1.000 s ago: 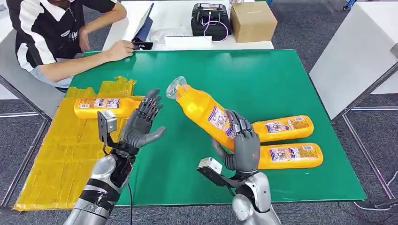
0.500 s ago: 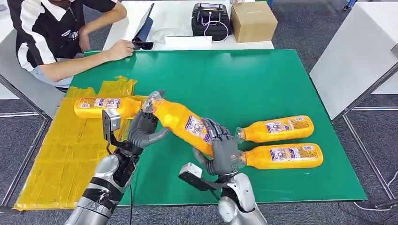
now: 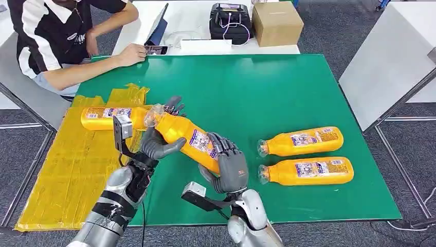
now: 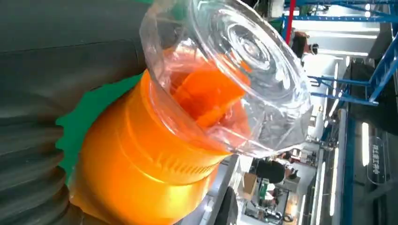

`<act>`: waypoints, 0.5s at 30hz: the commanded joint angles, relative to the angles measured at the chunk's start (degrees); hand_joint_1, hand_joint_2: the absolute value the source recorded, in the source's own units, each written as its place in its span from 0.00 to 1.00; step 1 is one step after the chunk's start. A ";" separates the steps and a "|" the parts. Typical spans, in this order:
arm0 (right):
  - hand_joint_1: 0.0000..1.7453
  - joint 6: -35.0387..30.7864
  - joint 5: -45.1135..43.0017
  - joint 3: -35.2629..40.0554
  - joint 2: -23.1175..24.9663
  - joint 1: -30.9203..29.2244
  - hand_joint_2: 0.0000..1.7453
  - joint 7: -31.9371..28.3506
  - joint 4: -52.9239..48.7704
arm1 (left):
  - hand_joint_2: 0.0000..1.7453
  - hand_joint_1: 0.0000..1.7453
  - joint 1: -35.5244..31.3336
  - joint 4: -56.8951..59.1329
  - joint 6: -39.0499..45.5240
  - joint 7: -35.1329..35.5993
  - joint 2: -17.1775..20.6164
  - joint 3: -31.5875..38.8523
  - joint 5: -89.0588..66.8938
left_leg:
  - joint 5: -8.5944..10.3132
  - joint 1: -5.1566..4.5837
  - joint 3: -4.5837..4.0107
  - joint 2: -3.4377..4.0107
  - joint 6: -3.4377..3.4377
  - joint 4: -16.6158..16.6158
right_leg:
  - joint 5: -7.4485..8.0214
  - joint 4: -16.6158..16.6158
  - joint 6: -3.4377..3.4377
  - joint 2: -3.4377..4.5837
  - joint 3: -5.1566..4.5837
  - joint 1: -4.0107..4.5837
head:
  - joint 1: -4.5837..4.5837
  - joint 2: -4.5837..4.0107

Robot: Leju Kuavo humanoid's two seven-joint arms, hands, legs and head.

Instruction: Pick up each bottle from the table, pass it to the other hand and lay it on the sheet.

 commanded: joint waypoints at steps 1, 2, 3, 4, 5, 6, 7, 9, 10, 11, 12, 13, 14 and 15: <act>1.00 -1.19 0.53 6.09 0.48 -3.75 1.00 -1.02 9.70 | 1.00 0.00 -4.51 7.37 -1.00 -0.07 0.10 -4.62 -0.06 | -0.15 0.08 0.56 0.05 -0.07 -0.07 | -0.14 -0.17 -0.03 -0.08 0.63 0.10 | 0.00 0.00; 1.00 -1.31 0.34 6.15 0.41 -3.84 1.00 -1.05 9.77 | 1.00 0.00 -4.34 7.05 -1.46 -0.18 0.12 -5.32 0.03 | -0.05 0.02 0.25 0.01 -0.03 -0.05 | -0.06 -0.09 -0.01 -0.07 0.28 0.03 | -0.02 0.00; 1.00 -1.35 0.24 6.18 0.37 -3.88 1.00 -1.09 9.78 | 1.00 0.00 -4.29 6.87 -1.37 -0.23 0.10 -5.71 -0.06 | -0.10 0.05 0.38 0.00 -0.05 -0.04 | -0.11 -0.11 -0.02 -0.10 0.44 0.06 | 0.02 0.00; 1.00 -1.35 0.24 6.18 0.37 -3.88 1.00 -1.09 9.78 | 1.00 0.00 -4.29 6.87 -1.37 -0.23 0.10 -5.71 -0.06 | -0.07 0.03 0.28 -0.01 -0.04 -0.05 | -0.08 -0.10 -0.01 -0.09 0.33 0.04 | 0.00 0.00; 1.00 -1.36 0.11 6.18 0.32 -3.90 1.00 -1.14 9.76 | 1.00 0.24 -4.18 6.56 -1.03 -0.24 0.00 -6.09 -0.10 | -0.07 0.03 0.26 0.00 -0.04 -0.04 | -0.07 -0.10 -0.01 -0.08 0.30 0.04 | 0.02 0.00; 1.00 -1.38 0.11 6.17 0.31 -3.90 1.00 -1.14 9.75 | 1.00 0.66 -4.18 6.52 -1.09 -0.25 -0.08 -6.17 -0.08 | -0.03 0.01 0.13 0.00 -0.03 -0.04 | -0.04 -0.07 -0.01 -0.06 0.17 0.02 | -0.02 0.00; 1.00 -1.38 0.11 6.17 0.31 -3.90 1.00 -1.14 9.75 | 1.00 0.66 -4.18 6.52 -1.09 -0.25 -0.08 -6.17 -0.08 | -0.08 0.03 0.28 0.01 -0.04 -0.04 | -0.08 -0.09 -0.01 -0.08 0.34 0.04 | 0.02 0.00; 1.00 -1.38 0.11 6.17 0.31 -3.90 1.00 -1.14 9.75 | 1.00 0.66 -4.18 6.52 -1.09 -0.25 -0.08 -6.17 -0.08 | -0.08 0.03 0.27 0.00 -0.05 -0.03 | -0.09 -0.09 -0.02 -0.08 0.33 0.04 | 0.00 0.00; 1.00 -1.38 0.11 6.17 0.31 -3.90 1.00 -1.14 9.75 | 1.00 0.66 -4.18 6.52 -1.09 -0.25 -0.08 -6.17 -0.08 | -0.04 0.01 0.13 0.00 -0.03 -0.03 | -0.04 -0.07 -0.02 -0.06 0.17 0.02 | 0.00 0.00; 1.00 -1.41 0.09 6.16 0.31 -3.89 1.00 -1.13 9.75 | 1.00 1.00 -4.20 6.49 -1.08 -0.25 -0.14 -6.23 -0.08 | -0.06 0.02 0.20 -0.01 -0.04 -0.03 | -0.07 -0.07 -0.02 -0.09 0.26 0.02 | 0.00 0.00; 1.00 -1.41 0.09 6.16 0.31 -3.89 1.00 -1.13 9.75 | 1.00 1.00 -4.20 6.49 -1.08 -0.25 -0.14 -6.23 -0.08 | -0.04 0.03 0.13 -0.02 -0.04 -0.02 | -0.05 -0.07 -0.02 -0.08 0.18 0.03 | 0.00 0.00; 1.00 -1.40 0.02 6.10 0.38 -3.95 1.00 -1.05 9.87 | 1.00 1.00 -4.08 6.38 -0.97 -0.31 -0.18 -6.22 0.01 | -0.07 0.04 0.25 -0.02 -0.06 -0.03 | -0.08 -0.08 -0.03 -0.10 0.31 0.05 | 0.00 0.00; 1.00 -1.50 0.02 6.09 0.41 -3.95 1.00 -1.03 9.93 | 1.00 1.00 -3.93 6.09 -0.44 -0.35 -0.25 -6.13 -0.01 | -0.13 0.05 0.46 0.01 -0.07 -0.04 | -0.14 -0.12 -0.04 -0.11 0.53 0.07 | 0.00 0.00; 1.00 -1.50 -0.02 6.07 0.39 -3.92 1.00 -0.98 9.90 | 1.00 1.00 -3.77 5.79 0.05 -0.57 -0.45 -5.80 0.09 | -0.04 0.02 0.15 -0.01 -0.04 -0.04 | -0.05 -0.07 -0.02 -0.07 0.19 0.02 | 0.00 0.00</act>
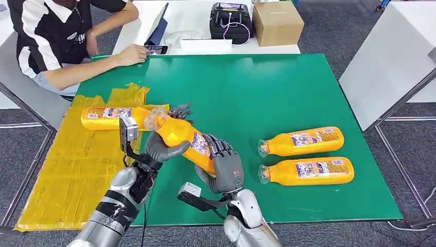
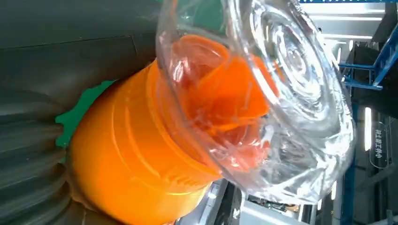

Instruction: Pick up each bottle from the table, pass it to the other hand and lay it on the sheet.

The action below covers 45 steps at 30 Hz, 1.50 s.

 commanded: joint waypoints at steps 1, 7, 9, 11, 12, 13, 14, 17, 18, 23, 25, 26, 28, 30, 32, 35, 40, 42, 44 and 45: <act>1.00 0.35 0.68 4.45 -0.33 -1.96 1.00 -1.00 4.85 | 1.00 1.00 -3.39 3.81 1.19 0.28 -0.45 -3.62 -0.07 | -0.11 0.06 0.39 0.00 -0.06 -0.03 | -0.11 -0.09 -0.03 -0.10 0.45 0.08 | 0.00 0.00; 1.00 -0.53 1.59 4.60 -0.54 -1.45 1.00 -0.61 4.15 | 1.00 1.00 -2.92 2.61 3.39 -0.09 -1.00 -2.27 -0.23 | -0.02 0.01 0.11 0.00 -0.02 -0.04 | -0.03 -0.05 -0.01 -0.06 0.14 0.02 | 0.00 0.00; 1.00 -0.72 1.56 4.76 -0.53 -0.97 1.00 -0.74 3.26 | 1.00 1.00 -2.60 2.00 4.41 -0.15 -1.15 -0.92 -0.10 | -0.16 0.07 0.50 0.04 -0.05 -0.03 | -0.15 -0.12 -0.02 -0.09 0.57 0.09 | -0.02 0.00; 1.00 -1.05 1.29 4.71 -0.78 -0.46 1.00 -0.79 1.82 | 1.00 1.00 -2.12 1.28 5.01 -0.14 -1.17 -0.37 -0.38 | -0.08 0.05 0.26 0.02 -0.03 -0.02 | -0.08 -0.08 -0.02 -0.07 0.32 0.07 | 0.00 0.00; 1.00 -1.08 1.04 4.58 -0.97 -0.16 1.00 -0.84 0.85 | 1.00 1.00 -1.88 0.76 5.45 -0.27 -1.09 -0.44 -0.96 | -0.06 0.03 0.21 0.03 -0.03 -0.03 | -0.06 -0.07 -0.01 -0.05 0.25 0.04 | 0.02 0.00; 1.00 -0.76 0.50 4.45 -1.18 0.14 1.00 -0.98 -0.19 | 1.00 1.00 -1.67 0.37 5.86 -0.33 -1.17 -0.29 -1.34 | -0.11 0.06 0.30 0.03 -0.04 0.00 | -0.10 -0.07 -0.02 -0.07 0.36 0.08 | 0.00 0.00; 1.00 -0.64 0.19 4.34 -1.35 0.35 1.00 -1.09 -0.97 | 1.00 1.00 -1.55 0.08 6.11 -0.41 -1.16 -0.29 -1.71 | -0.18 0.07 0.50 0.06 -0.06 0.00 | -0.16 -0.10 -0.03 -0.07 0.57 0.10 | 0.00 0.00; 1.00 -0.54 0.15 4.26 -1.56 0.42 1.00 -1.10 -1.53 | 1.00 1.00 -1.44 -0.20 6.24 -0.46 -1.20 -0.36 -1.88 | -0.11 0.06 0.30 0.03 -0.04 -0.01 | -0.10 -0.08 -0.02 -0.07 0.36 0.08 | -0.02 0.00; 1.00 -1.19 0.18 4.05 -1.66 0.74 1.00 -1.19 -2.24 | 1.00 1.00 -1.36 -0.45 6.70 -0.61 -1.24 -0.34 -2.38 | -0.06 0.03 0.22 0.01 -0.03 -0.03 | -0.07 -0.06 -0.01 -0.06 0.26 0.04 | 0.00 0.00; 0.63 -2.39 -1.07 2.83 -2.44 2.45 1.00 -2.09 -7.66 | 1.00 1.00 -1.23 -3.23 10.76 -1.68 -0.96 0.38 -6.02 | -0.11 0.05 0.30 0.02 -0.04 -0.01 | -0.11 -0.07 -0.02 -0.08 0.36 0.06 | 0.00 0.00; 0.00 -2.92 -2.38 2.48 -2.85 3.67 1.00 -3.02 -11.43 | 1.00 1.00 -1.66 -4.91 13.93 -2.18 -0.46 1.25 -8.55 | -0.03 0.02 0.09 -0.01 -0.02 -0.02 | -0.04 -0.04 -0.01 -0.06 0.13 0.03 | 0.02 0.00; 0.00 -3.19 -4.07 2.21 -3.39 4.60 1.00 -4.14 -14.79 | 1.00 1.00 -2.14 -6.53 18.15 -3.07 0.18 2.08 -12.25 | -0.12 0.06 0.25 0.02 -0.04 0.03 | -0.12 -0.03 -0.02 -0.07 0.31 0.08 | -0.02 0.00; 0.00 -2.88 -4.71 1.88 -4.19 5.80 1.00 -4.22 -19.33 | 1.00 1.00 -2.81 -8.72 20.64 -2.63 0.69 4.03 -14.52 | -0.05 0.05 0.09 0.08 -0.03 0.00 | -0.02 -0.04 -0.02 0.03 0.11 0.06 | 0.04 0.00; 0.00 -2.63 -5.27 1.44 -4.85 6.61 1.00 -4.43 -22.68 | 1.00 1.00 -3.81 -10.74 23.90 -2.67 1.62 5.95 -18.00 | -0.07 0.02 0.10 0.04 -0.04 0.03 | -0.07 0.01 -0.02 -0.03 0.12 0.04 | 0.00 0.00; 0.00 -2.20 -5.46 1.20 -5.03 6.92 1.00 -4.52 -23.61 | 1.00 1.00 -3.97 -11.58 23.59 -2.08 1.63 6.86 -18.40 | -0.10 0.10 0.14 -0.01 -0.05 0.07 | -0.09 0.00 -0.03 -0.11 0.21 0.10 | 0.02 0.00; 0.00 -2.19 -5.46 1.22 -5.01 7.00 1.00 -4.51 -23.47 | 1.00 1.00 -3.70 -11.51 23.59 -2.09 1.42 6.77 -18.39 | -0.13 0.09 0.28 0.15 -0.04 0.01 | -0.07 -0.07 -0.02 0.05 0.31 0.11 | -0.02 0.00; 0.00 -2.08 -5.50 1.24 -4.84 6.81 1.00 -4.50 -22.78 | 1.00 1.00 -3.54 -11.34 23.57 -2.11 1.24 6.64 -18.54 | -0.04 0.04 0.12 0.03 -0.02 -0.03 | -0.03 -0.07 -0.01 -0.03 0.16 0.05 | 0.00 0.00; 0.00 -2.08 -5.50 1.24 -4.84 6.81 1.00 -4.50 -22.78 | 1.00 1.00 -3.54 -11.34 23.57 -2.11 1.24 6.64 -18.54 | -0.09 0.04 0.24 0.07 -0.03 -0.02 | -0.07 -0.07 -0.01 -0.02 0.29 0.06 | 0.00 0.00; 0.00 -2.79 -6.15 0.77 -4.89 7.08 1.00 -5.45 -23.79 | 1.00 1.00 -4.12 -12.93 29.57 -4.29 1.89 7.29 -24.70 | -0.20 0.07 0.57 0.13 -0.06 -0.04 | -0.16 -0.13 -0.03 -0.02 0.64 0.10 | 0.02 0.00; 0.00 -2.26 -6.89 0.62 -5.00 7.27 1.00 -5.94 -24.68 | 1.00 1.00 -4.34 -14.88 37.10 -5.82 2.46 7.96 -32.34 | -0.06 0.05 0.16 0.06 -0.04 -0.02 | -0.04 -0.06 -0.02 -0.02 0.21 0.06 | 0.00 0.00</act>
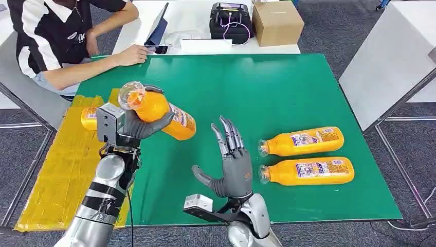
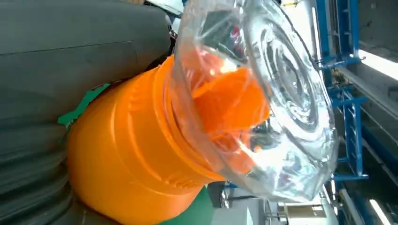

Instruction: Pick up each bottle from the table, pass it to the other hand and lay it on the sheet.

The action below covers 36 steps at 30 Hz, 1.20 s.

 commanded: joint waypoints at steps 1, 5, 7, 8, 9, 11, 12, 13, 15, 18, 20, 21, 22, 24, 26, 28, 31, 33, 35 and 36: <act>0.00 0.78 -2.16 -0.47 -2.41 0.10 1.00 -2.17 -3.40 | 1.00 1.00 -3.14 -4.94 19.85 -3.50 2.13 3.64 -21.37 | -0.03 0.02 0.09 0.07 -0.03 -0.01 | -0.01 -0.04 -0.02 0.01 0.10 0.03 | -0.02 0.00; 0.00 0.89 -0.94 -0.89 -3.52 1.38 1.00 -2.38 -8.17 | 1.00 1.00 -3.86 -11.21 28.69 1.83 3.82 7.35 -45.11 | -0.14 0.07 0.18 0.22 -0.06 0.08 | -0.07 0.03 -0.04 0.14 0.17 0.09 | -0.02 0.00; 0.00 0.34 -0.96 -1.48 -4.49 2.03 1.00 -2.17 -10.65 | 1.00 1.00 -3.88 -10.73 31.21 4.26 4.51 7.19 -55.62 | -0.07 0.03 0.15 0.09 -0.03 0.00 | -0.06 -0.01 -0.02 0.01 0.14 0.04 | -0.02 0.00; 0.00 0.69 -2.02 -2.05 -5.27 2.48 1.00 -1.85 -12.49 | 1.00 1.00 -3.66 -9.83 31.43 5.84 4.95 6.47 -61.13 | -0.11 0.04 0.25 0.06 -0.05 0.01 | -0.11 -0.01 -0.03 -0.04 0.26 0.05 | -0.02 0.00; 0.00 0.79 -2.94 -2.73 -5.77 2.88 1.00 -1.83 -13.84 | 1.00 1.00 -3.46 -8.69 31.46 7.07 5.33 5.66 -65.18 | -0.06 0.03 0.17 0.00 -0.03 -0.01 | -0.07 -0.03 -0.02 -0.06 0.18 0.03 | -0.02 0.00; 0.00 1.26 -3.64 -3.68 -6.52 3.41 1.00 -1.87 -15.43 | 1.00 1.00 -3.21 -6.52 32.30 8.56 5.50 4.51 -68.86 | -0.11 0.04 0.34 0.05 -0.02 -0.02 | -0.11 -0.08 -0.01 -0.04 0.37 0.04 | -0.02 0.00; 0.00 1.26 -3.64 -3.68 -6.52 3.41 1.00 -1.87 -15.43 | 1.00 1.00 -3.21 -6.52 32.30 8.56 5.50 4.51 -68.86 | -0.07 0.01 0.30 0.02 -0.01 -0.05 | -0.08 -0.08 0.00 -0.06 0.32 0.02 | -0.02 0.00; 0.00 1.28 -4.22 -4.54 -6.59 3.75 1.00 -1.79 -15.94 | 1.00 1.00 -3.25 -4.61 31.67 10.63 6.64 2.89 -75.47 | -0.03 0.00 0.20 0.00 0.00 -0.04 | -0.05 -0.06 0.00 -0.06 0.22 0.01 | -0.02 0.00; 0.00 2.45 -7.13 -6.26 -7.36 4.69 1.00 -2.18 -17.30 | 1.00 1.00 -2.60 -1.41 31.15 16.21 9.52 -0.41 -84.08 | -0.03 0.00 0.27 -0.04 -0.01 -0.08 | -0.06 -0.10 0.00 -0.11 0.31 0.01 | 0.00 0.00; 0.00 4.96 -11.43 -9.09 -8.17 6.20 1.00 -3.74 -18.81 | 1.00 1.00 -2.73 4.03 27.26 20.88 15.41 -7.60 -84.08 | -0.01 -0.06 0.37 -0.09 -0.03 -0.16 | -0.07 -0.14 -0.01 -0.16 0.40 -0.06 | 0.00 0.00; 0.00 4.84 -11.63 -10.53 -8.34 6.61 1.00 -4.63 -19.20 | 1.00 1.00 -4.80 7.84 24.49 25.37 20.08 -15.13 -84.08 | -0.03 -0.05 0.43 -0.09 -0.05 -0.16 | -0.09 -0.15 -0.03 -0.17 0.46 -0.04 | -0.02 0.00; 0.00 5.22 -11.86 -10.81 -8.63 6.66 1.00 -4.68 -19.29 | 1.00 1.00 -5.49 9.55 21.93 24.61 20.97 -16.56 -84.08 | -0.10 -0.01 0.69 -0.02 -0.10 -0.20 | -0.13 -0.23 -0.07 -0.15 0.73 0.01 | -0.02 0.00; 0.00 5.46 -12.01 -11.33 -8.80 6.77 1.00 -4.72 -19.30 | 1.00 1.00 -5.78 11.73 20.66 22.59 20.76 -15.75 -84.08 | -0.01 -0.04 0.25 -0.07 -0.04 -0.10 | -0.05 -0.09 -0.03 -0.14 0.26 -0.04 | -0.02 0.00; 0.00 5.64 -11.75 -12.00 -8.84 7.05 1.00 -4.75 -19.03 | 1.00 1.00 -6.73 15.15 17.51 21.07 20.78 -15.92 -84.08 | -0.03 -0.02 0.38 -0.02 -0.05 -0.11 | -0.08 -0.11 -0.04 -0.13 0.35 -0.03 | -0.02 0.00; 0.00 5.81 -11.52 -12.23 -8.70 7.11 1.00 -4.84 -18.45 | 1.00 1.00 -7.40 18.28 15.25 19.60 20.26 -15.82 -84.08 | -0.06 0.00 0.46 0.03 -0.05 -0.12 | -0.10 -0.15 -0.04 -0.14 0.45 -0.01 | -0.02 0.00; 0.00 5.95 -11.20 -12.09 -8.56 6.78 1.00 -4.90 -17.52 | 1.00 1.00 -7.85 21.57 13.23 17.49 19.36 -14.99 -84.08 | -0.02 0.00 0.26 0.10 -0.02 -0.08 | -0.04 -0.08 -0.01 -0.06 0.21 -0.03 | 0.00 0.00; 0.00 5.71 -10.95 -11.99 -8.39 6.34 1.00 -4.80 -16.52 | 1.00 1.00 -8.42 25.10 11.75 16.29 18.40 -14.73 -83.36 | -0.10 0.04 0.50 0.19 -0.04 -0.08 | -0.10 -0.14 -0.02 -0.04 0.47 0.02 | -0.02 0.00; 0.00 5.69 -10.92 -11.95 -8.36 6.20 1.00 -4.78 -16.35 | 1.00 1.00 -8.47 25.64 11.73 16.07 18.29 -14.71 -83.18 | -0.06 0.01 0.41 0.15 -0.03 -0.09 | -0.08 -0.12 -0.01 -0.06 0.38 0.00 | -0.02 0.00; 0.00 5.64 -10.58 -11.78 -8.42 5.86 1.00 -4.70 -15.87 | 1.00 1.00 -8.93 27.15 10.94 15.18 17.93 -14.61 -82.29 | -0.10 0.05 0.56 0.20 -0.05 -0.09 | -0.10 -0.17 -0.03 -0.05 0.56 0.05 | -0.02 0.00; 0.00 5.95 -9.93 -11.43 -8.53 5.33 1.00 -4.37 -15.26 | 1.00 1.00 -9.26 28.28 10.26 14.57 17.79 -14.31 -81.31 | -0.04 0.00 0.34 0.15 -0.03 -0.08 | -0.06 -0.11 -0.01 -0.03 0.32 -0.01 | 0.00 0.00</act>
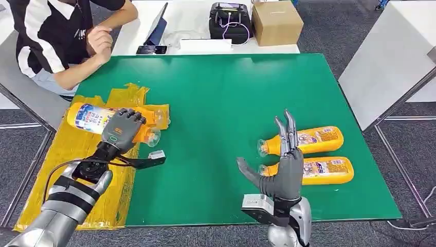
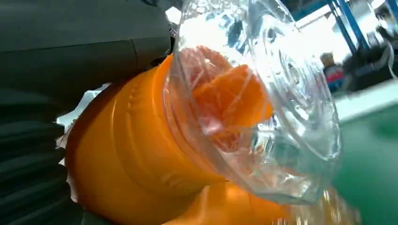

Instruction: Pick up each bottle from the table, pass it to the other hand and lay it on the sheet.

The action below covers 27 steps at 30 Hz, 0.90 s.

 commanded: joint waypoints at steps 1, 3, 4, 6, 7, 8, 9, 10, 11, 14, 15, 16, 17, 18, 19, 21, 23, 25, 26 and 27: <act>0.00 0.57 1.44 -0.71 -1.52 -2.17 1.00 0.62 4.02 | 1.00 1.00 -5.60 15.36 -2.49 -2.34 -0.55 -2.97 3.11 | -0.08 0.03 0.45 0.00 -0.04 -0.08 | -0.08 -0.14 -0.01 -0.07 0.51 0.05 | 0.00 0.00; 0.00 0.44 2.20 0.01 -1.45 -2.57 1.00 0.97 4.65 | 1.00 1.00 -6.29 17.75 -2.50 -1.58 -0.79 -2.63 3.51 | -0.07 0.03 0.38 0.05 -0.04 -0.07 | -0.06 -0.12 -0.02 -0.02 0.42 0.05 | 0.00 0.00; 0.00 0.43 2.30 0.21 -1.39 -2.66 1.00 1.04 4.84 | 1.00 1.00 -6.42 18.43 -2.38 -1.50 -1.03 -2.27 3.86 | -0.10 0.04 0.46 0.03 -0.05 -0.07 | -0.08 -0.14 -0.03 -0.06 0.53 0.07 | 0.02 0.00; 0.00 0.38 2.40 0.43 -1.35 -2.85 1.00 1.12 5.09 | 1.00 1.00 -6.54 19.41 -1.79 -1.57 -1.50 -1.72 4.43 | -0.08 0.03 0.42 0.03 -0.05 -0.08 | -0.07 -0.12 -0.03 -0.04 0.47 0.05 | 0.02 0.00; 0.00 0.36 2.40 0.51 -1.29 -2.86 1.00 1.12 5.13 | 1.00 1.00 -6.50 19.55 -1.65 -1.55 -1.61 -1.79 4.40 | -0.06 0.04 0.31 0.03 -0.04 -0.05 | -0.04 -0.10 -0.02 -0.03 0.36 0.06 | 0.00 0.00; 0.00 0.52 2.43 0.73 -1.37 -3.09 1.00 1.26 5.40 | 1.00 1.00 -6.76 20.58 -0.95 -1.22 -2.28 -1.24 4.76 | -0.03 0.02 0.22 0.01 -0.03 -0.05 | -0.02 -0.08 -0.01 -0.03 0.26 0.03 | 0.00 0.00; 0.00 0.69 2.46 1.01 -1.32 -3.33 1.00 1.46 5.66 | 1.00 1.00 -7.30 22.17 0.40 -0.58 -3.39 -0.38 4.92 | -0.08 0.04 0.38 0.02 -0.04 -0.06 | -0.07 -0.12 -0.02 -0.05 0.45 0.06 | 0.00 0.00; 0.00 0.83 2.65 1.41 -1.13 -3.64 1.00 1.62 6.04 | 1.00 1.00 -7.69 23.30 0.90 -0.25 -4.93 1.00 5.84 | -0.03 0.02 0.24 -0.01 -0.02 -0.06 | -0.03 -0.10 -0.01 -0.05 0.29 0.03 | 0.00 0.00; 0.00 0.87 2.82 1.73 -0.97 -3.92 1.00 1.72 6.35 | 1.00 1.00 -8.17 24.22 0.78 -0.36 -6.01 1.74 6.60 | -0.01 0.00 0.18 -0.03 -0.01 -0.06 | -0.02 -0.08 0.00 -0.07 0.23 0.01 | 0.00 0.00; 0.00 0.97 3.24 2.54 -0.58 -4.62 1.00 2.03 7.17 | 1.00 0.77 -9.07 26.18 1.07 -0.80 -8.97 3.23 8.77 | 0.01 -0.01 0.13 -0.10 0.00 -0.05 | -0.02 -0.06 0.01 -0.10 0.19 0.00 | 0.00 0.00; 0.00 0.96 3.33 2.72 -0.52 -4.74 1.00 2.13 7.36 | 1.00 0.23 -9.24 26.68 1.17 -0.97 -9.54 3.33 9.07 | -0.06 0.03 0.32 -0.12 -0.02 -0.04 | -0.07 -0.10 0.01 -0.14 0.42 0.04 | 0.00 0.00; 0.00 0.95 3.34 2.77 -0.49 -4.76 1.00 2.15 7.40 | 1.00 0.01 -9.23 26.76 1.23 -0.92 -9.74 3.26 9.05 | -0.01 0.02 0.17 -0.12 -0.01 -0.04 | -0.02 -0.08 0.01 -0.10 0.26 0.03 | 0.00 0.00; 0.00 0.76 3.46 2.90 -0.54 -4.83 1.00 2.34 7.51 | 1.00 0.00 -9.40 27.55 1.60 -1.64 -10.16 3.48 9.72 | -0.01 0.01 0.15 -0.12 -0.01 -0.04 | -0.01 -0.08 0.01 -0.08 0.23 0.02 | 0.02 0.00; 0.00 0.75 3.50 2.98 -0.57 -4.89 1.00 2.48 7.61 | 1.00 0.00 -9.30 27.59 1.99 -2.21 -10.45 3.77 10.44 | -0.06 0.02 0.34 -0.14 -0.01 -0.05 | -0.07 -0.11 0.01 -0.13 0.45 0.04 | 0.00 0.00; 0.00 0.73 3.55 3.00 -0.55 -4.85 1.00 2.58 7.64 | 1.00 0.00 -8.97 27.20 2.70 -2.73 -10.88 4.26 11.42 | -0.07 0.02 0.33 -0.11 -0.01 -0.04 | -0.06 -0.11 0.00 -0.08 0.43 0.04 | 0.02 0.00; 0.00 0.72 3.61 2.97 -0.52 -4.81 1.00 2.70 7.68 | 1.00 0.00 -8.56 26.29 3.59 -3.15 -11.34 4.86 12.49 | -0.08 0.02 0.37 -0.11 -0.03 -0.05 | -0.08 -0.12 0.00 -0.10 0.49 0.05 | 0.02 0.00; 0.00 0.71 3.67 2.91 -0.46 -4.76 1.00 2.79 7.67 | 1.00 0.00 -8.05 24.85 3.64 -3.66 -11.62 5.54 13.74 | -0.03 -0.01 0.17 -0.09 -0.02 -0.04 | -0.02 -0.08 0.00 -0.04 0.26 0.02 | 0.00 0.00; 0.00 0.72 3.70 2.88 -0.40 -4.76 1.00 2.84 7.67 | 1.00 0.00 -7.62 23.61 3.85 -4.48 -11.77 6.30 15.25 | -0.16 0.03 0.54 -0.03 -0.06 -0.05 | -0.13 -0.13 -0.02 -0.05 0.65 0.07 | 0.02 0.00; 0.00 0.73 3.70 2.89 -0.38 -4.78 1.00 2.84 7.67 | 1.00 0.00 -7.74 23.56 3.78 -4.47 -11.71 6.31 15.24 | -0.06 -0.01 0.23 -0.08 -0.03 -0.04 | -0.04 -0.07 0.00 -0.04 0.30 0.01 | 0.00 0.00; 0.00 0.73 3.70 2.89 -0.38 -4.78 1.00 2.84 7.67 | 1.00 0.00 -7.74 23.56 3.78 -4.47 -11.71 6.31 15.24 | -0.14 0.02 0.46 -0.03 -0.06 -0.04 | -0.11 -0.11 -0.03 -0.03 0.55 0.06 | 0.00 0.00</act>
